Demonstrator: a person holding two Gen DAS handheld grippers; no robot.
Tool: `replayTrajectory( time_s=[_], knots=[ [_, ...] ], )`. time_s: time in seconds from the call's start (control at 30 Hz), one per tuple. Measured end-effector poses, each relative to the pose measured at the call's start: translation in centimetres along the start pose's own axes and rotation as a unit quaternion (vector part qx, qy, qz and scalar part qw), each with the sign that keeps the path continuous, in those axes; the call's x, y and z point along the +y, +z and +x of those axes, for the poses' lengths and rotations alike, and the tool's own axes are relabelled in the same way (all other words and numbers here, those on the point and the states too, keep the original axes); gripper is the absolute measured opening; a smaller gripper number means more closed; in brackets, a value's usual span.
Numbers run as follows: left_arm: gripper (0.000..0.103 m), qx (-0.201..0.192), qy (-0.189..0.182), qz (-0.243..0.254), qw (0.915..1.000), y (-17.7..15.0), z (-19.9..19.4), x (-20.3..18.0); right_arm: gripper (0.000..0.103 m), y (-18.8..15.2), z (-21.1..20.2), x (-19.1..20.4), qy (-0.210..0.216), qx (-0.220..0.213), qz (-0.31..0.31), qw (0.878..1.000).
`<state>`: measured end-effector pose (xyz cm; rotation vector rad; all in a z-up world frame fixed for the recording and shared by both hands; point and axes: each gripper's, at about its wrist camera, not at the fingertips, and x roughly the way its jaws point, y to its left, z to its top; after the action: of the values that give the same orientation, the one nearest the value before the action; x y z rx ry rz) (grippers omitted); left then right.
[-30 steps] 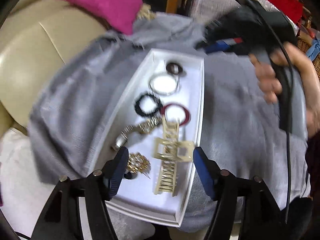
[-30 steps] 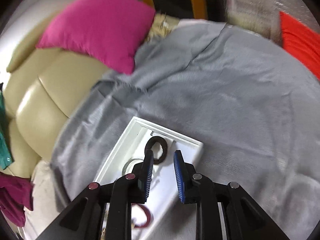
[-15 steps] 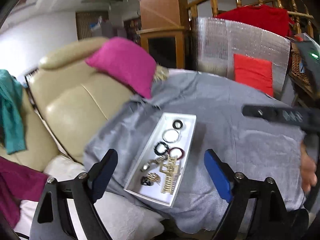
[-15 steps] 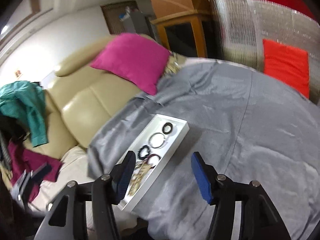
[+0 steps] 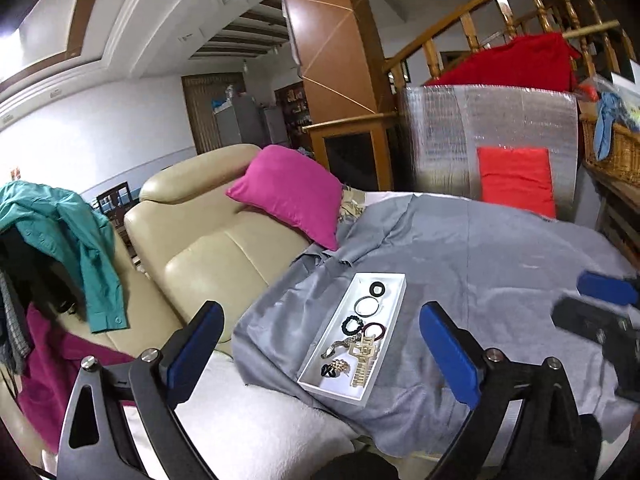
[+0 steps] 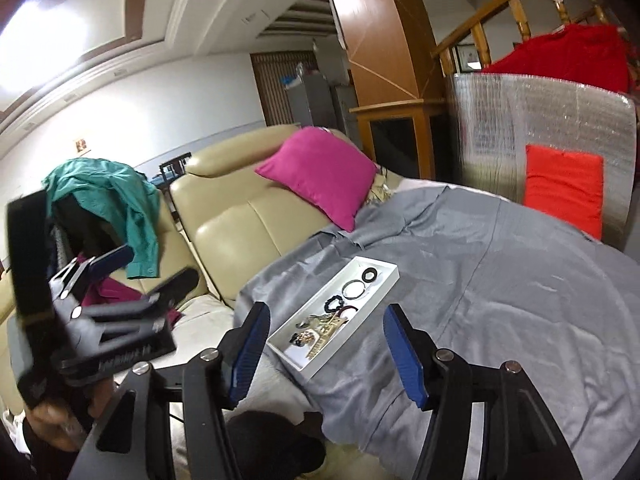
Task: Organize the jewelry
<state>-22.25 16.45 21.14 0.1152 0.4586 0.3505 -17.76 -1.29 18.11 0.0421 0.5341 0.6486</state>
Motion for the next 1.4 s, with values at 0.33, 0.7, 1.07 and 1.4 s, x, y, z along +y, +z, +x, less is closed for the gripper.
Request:
replayTrajectory(
  time_s=[0.33,0.7,1.07,1.4],
  knots=[
    [0.1,-0.025,0.056,-0.016,0.998,-1.3,-3.8,4.5,0.067,-4.2,-5.8,5.3,0.006,-0.019,-0.007,1.0],
    [0.101,-0.006,0.073,-0.042,0.9964,-3.1,0.4,6.7,0.073,-3.6,-1.4,6.8,-0.047,-0.023,0.001,0.999],
    [0.101,0.029,0.052,0.008,0.9982,-5.5,3.6,4.2,0.073,-4.9,2.8,5.9,-0.05,-0.017,0.046,0.998],
    [0.101,0.031,0.047,0.016,0.9983,-5.7,3.8,3.5,0.073,-5.1,3.8,5.4,-0.058,-0.001,0.058,0.997]
  ],
)
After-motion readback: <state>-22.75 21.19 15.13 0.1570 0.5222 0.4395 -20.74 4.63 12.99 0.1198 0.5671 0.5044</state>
